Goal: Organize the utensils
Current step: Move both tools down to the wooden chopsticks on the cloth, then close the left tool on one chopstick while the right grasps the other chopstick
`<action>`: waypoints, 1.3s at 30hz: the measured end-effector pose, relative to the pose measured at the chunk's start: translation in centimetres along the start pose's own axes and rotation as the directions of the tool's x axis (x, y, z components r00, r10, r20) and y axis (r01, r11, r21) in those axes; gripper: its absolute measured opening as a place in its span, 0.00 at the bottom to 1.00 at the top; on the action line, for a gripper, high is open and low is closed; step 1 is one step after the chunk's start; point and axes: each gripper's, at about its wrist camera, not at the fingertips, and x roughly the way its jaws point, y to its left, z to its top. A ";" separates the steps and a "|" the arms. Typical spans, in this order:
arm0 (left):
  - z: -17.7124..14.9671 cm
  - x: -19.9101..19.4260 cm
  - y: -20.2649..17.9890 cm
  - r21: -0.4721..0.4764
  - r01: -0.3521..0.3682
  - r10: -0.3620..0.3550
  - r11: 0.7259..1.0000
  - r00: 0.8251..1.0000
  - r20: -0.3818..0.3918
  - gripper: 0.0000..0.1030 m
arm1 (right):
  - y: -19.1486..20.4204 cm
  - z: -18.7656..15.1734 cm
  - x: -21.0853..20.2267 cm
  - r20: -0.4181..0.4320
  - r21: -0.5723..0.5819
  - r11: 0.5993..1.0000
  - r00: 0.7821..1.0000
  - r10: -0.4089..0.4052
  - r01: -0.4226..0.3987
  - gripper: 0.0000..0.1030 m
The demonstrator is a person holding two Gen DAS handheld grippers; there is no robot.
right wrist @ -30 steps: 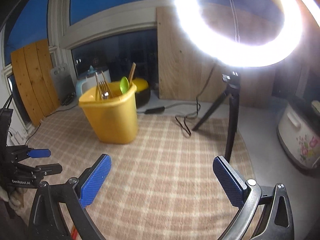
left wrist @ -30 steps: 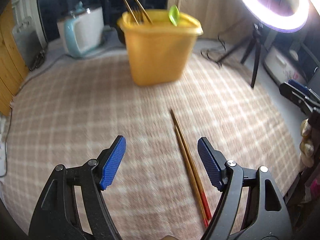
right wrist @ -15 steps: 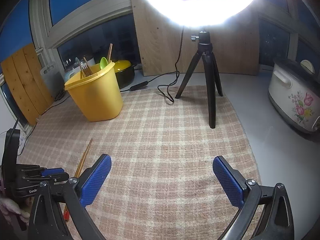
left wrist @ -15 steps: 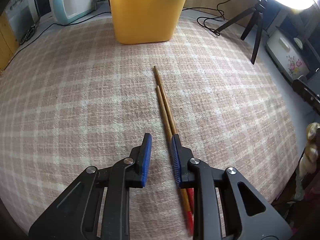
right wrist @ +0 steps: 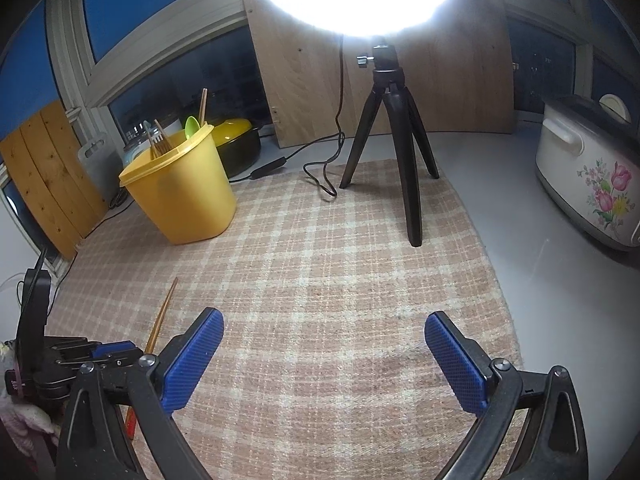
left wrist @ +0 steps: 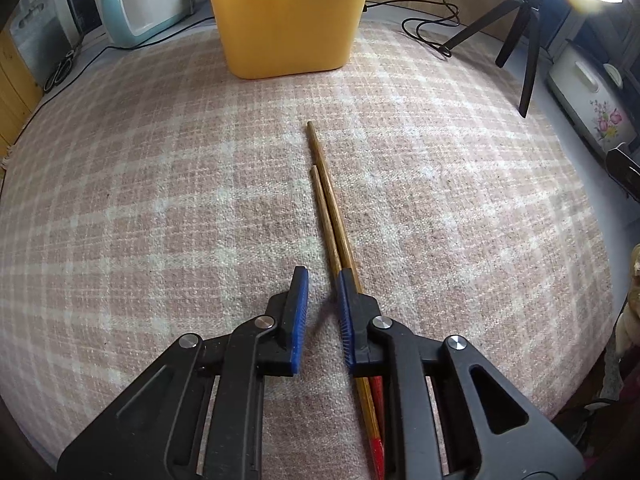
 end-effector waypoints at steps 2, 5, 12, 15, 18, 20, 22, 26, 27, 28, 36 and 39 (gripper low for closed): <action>0.2 0.2 -0.4 0.012 -0.001 0.001 1.000 1.000 -0.003 0.13 | -0.2 0.0 0.2 -0.005 0.008 1.000 1.000 0.006 -0.006 0.99; 0.2 0.7 -1.1 0.029 -0.007 0.008 1.000 1.000 -0.014 0.14 | -0.5 0.0 0.3 -0.008 0.019 1.000 1.000 0.014 -0.014 0.99; 0.5 1.2 -1.2 0.026 -0.023 0.023 0.999 1.000 -0.006 0.08 | -0.5 0.1 0.6 -0.034 0.041 0.997 0.997 0.069 -0.068 0.92; 0.7 1.4 -0.1 -0.034 0.031 -0.032 0.999 0.999 -0.012 0.07 | 0.4 0.2 1.0 -0.056 0.031 0.996 0.995 0.087 -0.085 0.87; 0.7 1.2 0.8 -0.066 0.069 -0.070 0.995 0.997 -0.013 0.06 | 1.7 0.4 1.7 -0.098 0.027 0.991 0.987 0.132 -0.130 0.80; 0.7 1.2 1.1 -0.066 0.068 -0.069 0.995 0.998 -0.011 0.06 | 3.0 0.6 2.3 -0.138 0.014 0.987 0.978 0.159 -0.159 0.78; 0.6 1.0 1.4 -0.062 0.067 -0.067 0.996 0.998 -0.007 0.05 | 4.2 0.6 3.0 -0.172 0.008 0.983 0.968 0.183 -0.184 0.71; 0.2 0.8 2.5 -0.075 0.089 -0.090 0.993 0.996 -0.001 0.05 | 6.9 0.5 4.6 -0.256 0.008 0.974 0.941 0.223 -0.228 0.64; 0.1 0.8 2.8 -0.080 0.092 -0.092 0.993 0.996 -0.001 0.05 | 7.5 0.5 5.1 -0.277 0.013 0.971 0.933 0.231 -0.237 0.59; 0.0 0.7 3.2 -0.082 0.094 -0.094 0.992 0.996 -0.002 0.05 | 8.2 0.4 5.6 -0.298 0.017 0.970 0.925 0.237 -0.243 0.56; -0.5 0.0 5.2 -0.073 0.100 -0.101 0.992 0.995 -0.011 0.05 | 12.6 0.3 9.4 -0.417 0.017 0.965 0.876 0.244 -0.261 0.45; -0.7 -0.1 6.0 -0.074 0.120 -0.121 0.990 0.993 -0.012 0.05 | 13.9 0.3 11.0 -0.467 0.016 0.967 0.853 0.233 -0.256 0.40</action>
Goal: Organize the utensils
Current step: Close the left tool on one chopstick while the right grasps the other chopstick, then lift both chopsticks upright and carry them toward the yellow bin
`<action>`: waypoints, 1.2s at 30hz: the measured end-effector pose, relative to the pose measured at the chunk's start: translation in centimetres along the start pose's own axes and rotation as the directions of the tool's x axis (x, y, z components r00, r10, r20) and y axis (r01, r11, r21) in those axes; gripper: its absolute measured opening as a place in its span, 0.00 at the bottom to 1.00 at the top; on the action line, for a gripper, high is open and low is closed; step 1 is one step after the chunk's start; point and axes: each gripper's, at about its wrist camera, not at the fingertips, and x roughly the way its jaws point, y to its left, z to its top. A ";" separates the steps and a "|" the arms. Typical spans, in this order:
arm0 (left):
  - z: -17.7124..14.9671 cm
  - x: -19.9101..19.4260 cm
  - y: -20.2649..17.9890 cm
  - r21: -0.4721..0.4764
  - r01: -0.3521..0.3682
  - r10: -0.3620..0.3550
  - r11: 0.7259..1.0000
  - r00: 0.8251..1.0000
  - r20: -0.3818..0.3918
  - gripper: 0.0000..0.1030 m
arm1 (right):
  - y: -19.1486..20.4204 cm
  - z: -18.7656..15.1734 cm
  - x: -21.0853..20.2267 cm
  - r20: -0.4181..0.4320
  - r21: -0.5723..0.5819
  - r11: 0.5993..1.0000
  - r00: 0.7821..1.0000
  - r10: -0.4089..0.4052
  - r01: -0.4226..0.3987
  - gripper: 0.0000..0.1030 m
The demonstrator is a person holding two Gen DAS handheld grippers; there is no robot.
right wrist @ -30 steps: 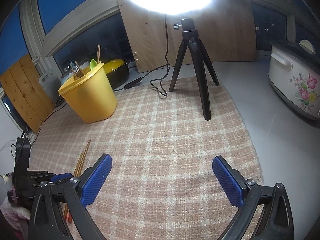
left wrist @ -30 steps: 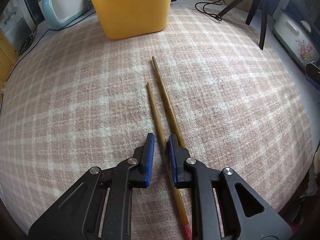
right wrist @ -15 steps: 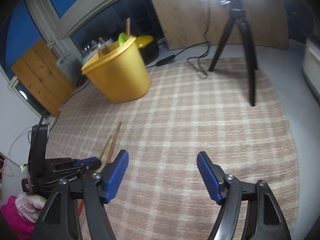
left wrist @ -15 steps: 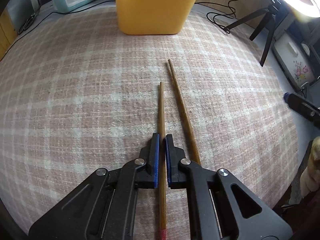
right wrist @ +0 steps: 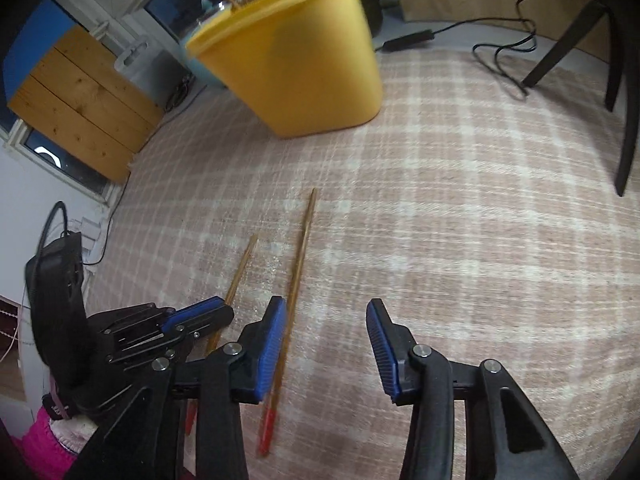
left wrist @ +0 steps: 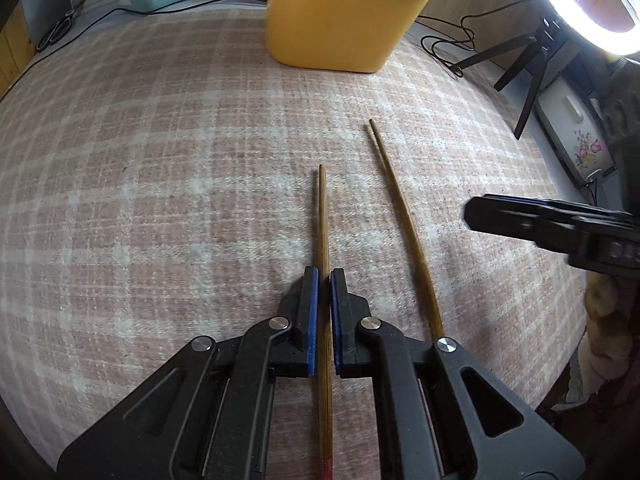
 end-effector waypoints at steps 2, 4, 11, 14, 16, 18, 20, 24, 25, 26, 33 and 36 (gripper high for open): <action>0.0 -0.2 0.3 0.003 0.012 -0.012 1.000 1.000 0.000 0.05 | 0.5 0.5 1.0 -0.026 0.004 1.000 1.000 -0.008 0.008 0.39; -0.1 -0.3 0.7 0.007 0.015 -0.015 1.000 1.000 0.001 0.05 | 0.8 0.8 1.7 -0.042 0.014 1.000 0.999 -0.011 0.012 0.37; -0.4 -0.6 1.9 -0.019 0.063 -0.062 0.998 0.998 0.009 0.05 | 2.1 2.1 3.5 -0.102 0.031 0.999 0.995 -0.018 0.021 0.30; -0.4 -0.6 2.1 -0.034 0.079 -0.079 0.996 0.997 0.010 0.05 | 2.8 2.7 4.2 -0.123 0.017 0.998 0.991 -0.060 0.063 0.28; -0.4 -0.7 2.3 -0.038 0.088 -0.088 0.995 0.996 0.011 0.05 | 3.1 3.1 4.7 -0.143 0.012 0.996 0.986 -0.083 0.086 0.25; -0.5 -0.8 2.4 -0.042 0.095 -0.094 0.995 0.995 0.013 0.05 | 3.5 3.5 5.1 -0.154 0.003 0.995 0.983 -0.101 0.102 0.25; -0.5 -0.8 2.4 -0.045 0.099 -0.099 0.994 0.995 0.014 0.05 | 4.1 3.9 5.6 -0.165 -0.027 0.991 0.977 -0.134 0.131 0.25; -0.7 -1.1 2.5 -0.047 0.100 -0.099 0.994 0.995 0.018 0.05 | 5.8 4.4 6.3 -0.168 -0.106 0.974 0.962 -0.216 0.200 0.13; -0.7 -1.1 2.6 -0.047 0.098 -0.097 0.994 0.995 0.019 0.05 | 6.1 4.5 6.5 -0.165 -0.128 0.968 0.958 -0.236 0.217 0.09; -0.7 -1.2 2.6 -0.049 0.098 -0.097 0.994 0.995 0.020 0.05 | 6.3 4.5 6.6 -0.162 -0.140 0.965 0.956 -0.245 0.224 0.06; -0.3 -2.4 3.2 -0.064 0.089 -0.086 0.994 0.995 0.049 0.04 | 6.0 4.1 4.8 -0.108 -0.056 0.989 0.984 -0.142 0.137 0.04; 0.3 -3.5 3.4 -0.066 0.079 -0.074 0.995 0.994 0.078 0.04 | 4.7 3.7 2.1 -0.055 -0.042 0.993 0.992 -0.112 0.110 0.04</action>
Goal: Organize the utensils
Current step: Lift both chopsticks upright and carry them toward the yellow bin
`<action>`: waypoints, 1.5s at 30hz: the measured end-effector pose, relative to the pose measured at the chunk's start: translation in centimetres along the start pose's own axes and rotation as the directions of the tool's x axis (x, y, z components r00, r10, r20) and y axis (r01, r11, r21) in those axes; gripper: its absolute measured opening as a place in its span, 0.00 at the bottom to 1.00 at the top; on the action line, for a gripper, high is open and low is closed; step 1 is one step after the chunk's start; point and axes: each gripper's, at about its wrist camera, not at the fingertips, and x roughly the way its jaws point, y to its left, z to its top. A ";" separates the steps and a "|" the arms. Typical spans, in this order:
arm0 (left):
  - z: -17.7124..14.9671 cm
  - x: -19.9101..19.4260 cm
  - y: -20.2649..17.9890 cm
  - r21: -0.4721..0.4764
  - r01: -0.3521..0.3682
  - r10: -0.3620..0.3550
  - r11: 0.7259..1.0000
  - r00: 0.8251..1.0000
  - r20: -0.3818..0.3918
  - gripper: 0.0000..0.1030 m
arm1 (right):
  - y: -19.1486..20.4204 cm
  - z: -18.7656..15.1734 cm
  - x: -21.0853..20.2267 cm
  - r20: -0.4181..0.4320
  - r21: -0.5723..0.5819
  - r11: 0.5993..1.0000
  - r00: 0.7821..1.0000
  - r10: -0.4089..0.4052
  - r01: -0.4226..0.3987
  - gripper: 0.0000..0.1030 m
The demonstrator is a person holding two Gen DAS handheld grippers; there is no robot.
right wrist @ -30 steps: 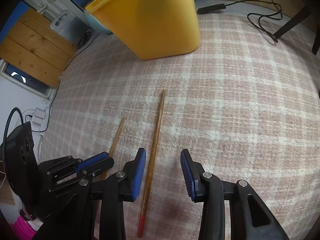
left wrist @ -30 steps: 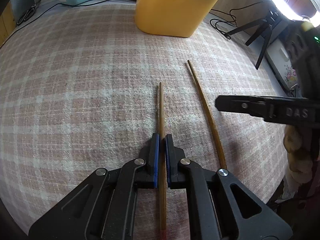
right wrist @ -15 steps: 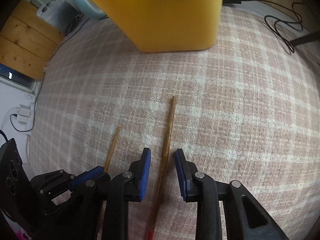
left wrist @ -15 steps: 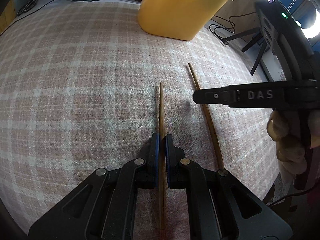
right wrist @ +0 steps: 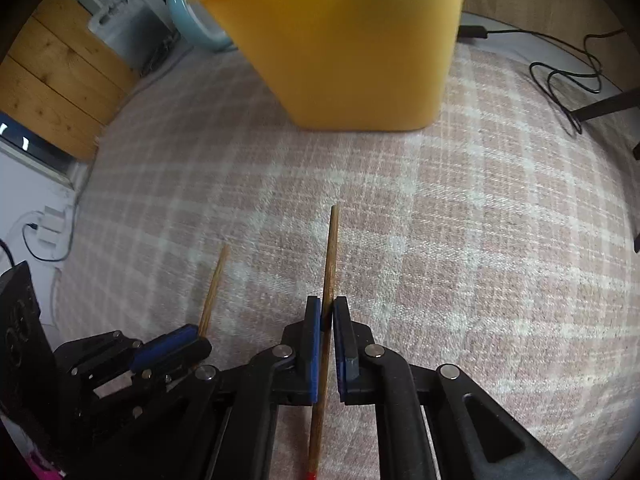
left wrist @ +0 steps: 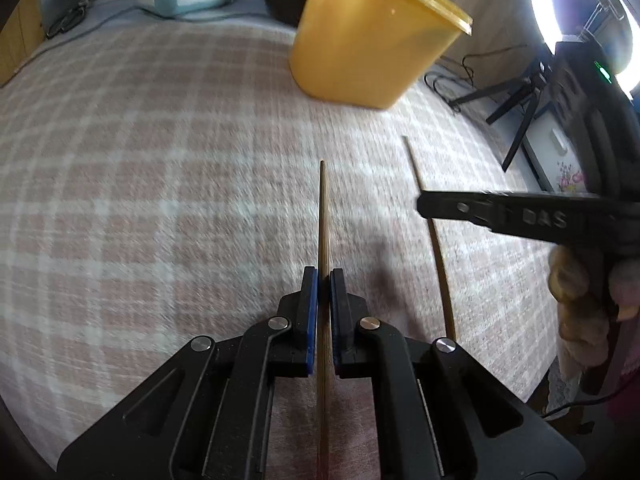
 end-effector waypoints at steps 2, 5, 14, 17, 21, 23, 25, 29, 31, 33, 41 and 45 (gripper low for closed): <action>0.6 -0.6 -0.1 -0.004 0.001 -0.001 1.000 1.000 0.021 0.04 | -0.4 -0.4 -1.5 0.040 0.000 1.000 0.999 0.014 -0.014 0.03; 1.4 -2.0 -0.3 -0.001 0.005 -0.004 1.000 0.998 0.061 0.04 | -0.9 -0.8 -4.1 0.113 0.005 0.999 0.993 0.040 -0.041 0.03; 3.3 -6.2 -1.7 0.032 0.001 -0.007 1.000 0.983 0.185 0.04 | -1.9 -2.8 -10.1 0.313 0.000 0.998 0.948 0.058 -0.061 0.03; 3.7 -7.1 -2.2 0.040 0.002 -0.011 0.999 0.977 0.214 0.04 | -1.7 -3.6 -11.0 0.349 -0.010 0.999 0.936 0.046 -0.045 0.03; 4.1 -8.2 -3.0 0.053 0.001 -0.014 0.999 0.970 0.243 0.04 | -1.9 -4.5 -12.5 0.404 -0.009 0.999 0.914 0.036 -0.036 0.03; 4.4 -8.7 -3.5 0.059 0.004 -0.019 0.998 0.966 0.258 0.04 | -2.0 -4.9 -13.5 0.437 -0.003 0.999 0.899 0.040 -0.043 0.03; 4.8 -9.2 -3.8 0.065 0.002 -0.020 0.998 0.962 0.274 0.04 | -2.1 -5.1 -14.6 0.466 -0.003 0.999 0.884 0.039 -0.042 0.03; 5.6 -10.1 -4.2 0.076 0.002 -0.025 0.997 0.951 0.308 0.04 | -2.3 -5.2 -16.3 0.510 0.000 0.999 0.859 0.035 -0.041 0.03; 6.3 -10.5 -4.4 0.082 -0.004 -0.023 0.997 0.944 0.328 0.04 | -2.4 -5.1 -17.1 0.531 0.000 0.999 0.847 0.035 -0.041 0.03; 6.9 -10.8 -4.6 0.084 -0.009 -0.020 0.996 0.939 0.345 0.04 | -2.6 -4.9 -17.9 0.555 0.002 0.999 0.831 0.029 -0.036 0.03; 9.6 -11.8 -5.4 0.091 -0.028 -0.013 0.995 0.908 0.418 0.04 | -3.0 -4.2 -20.0 0.607 -0.003 1.000 0.794 0.024 -0.028 0.03; 11.6 -12.6 -5.8 0.099 -0.038 -0.012 0.994 0.890 0.457 0.04 | -3.0 -3.5 -20.9 0.633 -0.007 1.000 0.774 0.025 -0.027 0.03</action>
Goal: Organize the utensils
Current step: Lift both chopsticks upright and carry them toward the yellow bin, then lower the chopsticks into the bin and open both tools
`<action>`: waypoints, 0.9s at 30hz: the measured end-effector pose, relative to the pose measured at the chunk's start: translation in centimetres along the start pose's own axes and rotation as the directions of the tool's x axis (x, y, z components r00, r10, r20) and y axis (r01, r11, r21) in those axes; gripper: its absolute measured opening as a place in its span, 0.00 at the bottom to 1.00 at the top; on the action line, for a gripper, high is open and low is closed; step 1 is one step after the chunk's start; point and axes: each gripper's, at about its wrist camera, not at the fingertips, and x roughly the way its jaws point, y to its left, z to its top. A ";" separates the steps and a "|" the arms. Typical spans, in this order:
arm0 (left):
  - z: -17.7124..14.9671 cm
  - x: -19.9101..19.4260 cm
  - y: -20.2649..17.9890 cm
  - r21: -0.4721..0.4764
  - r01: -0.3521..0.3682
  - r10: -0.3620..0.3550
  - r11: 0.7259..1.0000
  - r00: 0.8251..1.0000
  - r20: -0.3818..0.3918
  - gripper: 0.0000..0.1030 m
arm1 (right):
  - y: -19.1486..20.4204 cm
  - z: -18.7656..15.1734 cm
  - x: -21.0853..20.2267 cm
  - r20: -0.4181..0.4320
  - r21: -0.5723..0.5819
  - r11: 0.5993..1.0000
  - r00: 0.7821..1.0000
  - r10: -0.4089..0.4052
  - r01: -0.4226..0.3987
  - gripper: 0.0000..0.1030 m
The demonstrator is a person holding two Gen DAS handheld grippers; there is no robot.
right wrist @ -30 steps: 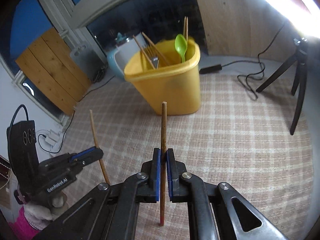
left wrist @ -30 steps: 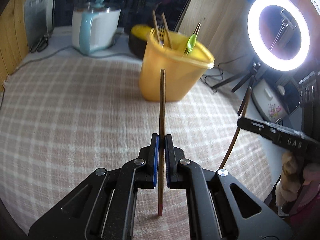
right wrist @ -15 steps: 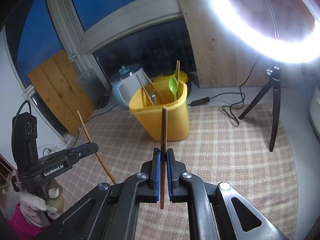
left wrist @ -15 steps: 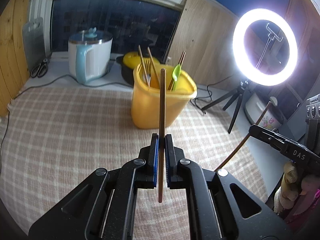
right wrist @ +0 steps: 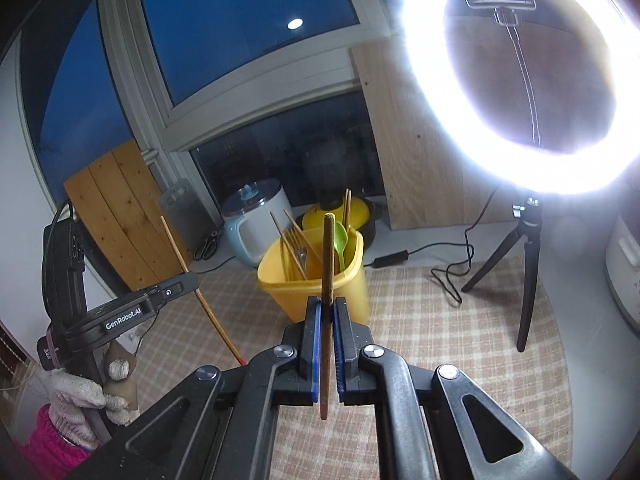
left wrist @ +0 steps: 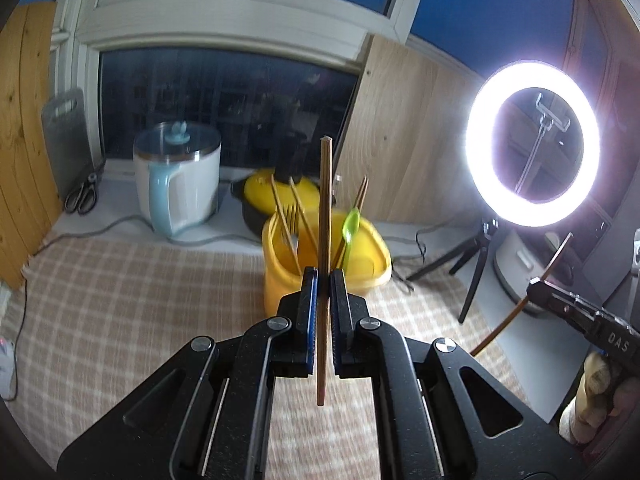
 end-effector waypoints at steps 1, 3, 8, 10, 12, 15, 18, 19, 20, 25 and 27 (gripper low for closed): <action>0.5 0.0 -0.1 0.009 -0.004 0.004 1.000 1.000 0.007 0.04 | 0.0 0.3 -0.1 0.010 -0.001 1.000 1.000 0.001 -0.001 0.03; 1.7 0.0 -0.3 0.020 -0.012 0.012 1.000 0.999 0.031 0.04 | 0.1 0.8 -0.2 0.027 -0.008 1.000 1.000 -0.001 0.001 0.03; 4.6 0.4 -0.3 0.035 -0.033 0.030 0.999 0.996 0.087 0.04 | 0.9 2.1 -0.3 0.072 -0.037 0.999 0.997 -0.009 0.011 0.03; 5.5 0.7 -0.3 0.039 -0.043 0.039 0.998 0.994 0.104 0.04 | 1.4 2.8 -0.2 0.088 -0.050 0.999 0.996 -0.010 0.015 0.03; 6.4 1.0 -0.3 0.046 -0.049 0.044 0.998 0.992 0.121 0.04 | 1.8 3.3 -0.1 0.102 -0.062 0.998 0.995 -0.012 0.019 0.03; 7.5 1.4 -0.3 0.049 -0.055 0.048 0.997 0.989 0.141 0.04 | 2.3 4.2 0.1 0.124 -0.078 0.997 0.992 -0.018 0.028 0.03; 8.3 2.2 -0.3 0.060 -0.066 0.056 0.996 0.986 0.156 0.04 | 2.9 5.2 0.5 0.144 -0.091 0.995 0.989 -0.016 0.029 0.03; 8.5 2.6 -0.2 0.066 -0.073 0.062 0.995 0.986 0.156 0.04 | 3.0 5.5 0.6 0.149 -0.095 0.995 0.989 -0.016 0.031 0.03; 8.6 3.0 -0.1 0.068 -0.076 0.064 0.995 0.986 0.153 0.04 | 3.3 5.8 0.8 0.158 -0.100 0.994 0.987 -0.018 0.034 0.03; 8.7 5.1 0.5 0.064 -0.070 0.061 0.996 0.990 0.125 0.04 | 4.3 6.8 2.0 0.179 -0.124 0.991 0.984 -0.026 0.048 0.03; 8.5 5.7 0.6 0.064 -0.068 0.061 0.996 0.992 0.111 0.04 | 4.7 7.1 2.5 0.189 -0.133 0.989 0.981 -0.032 0.058 0.03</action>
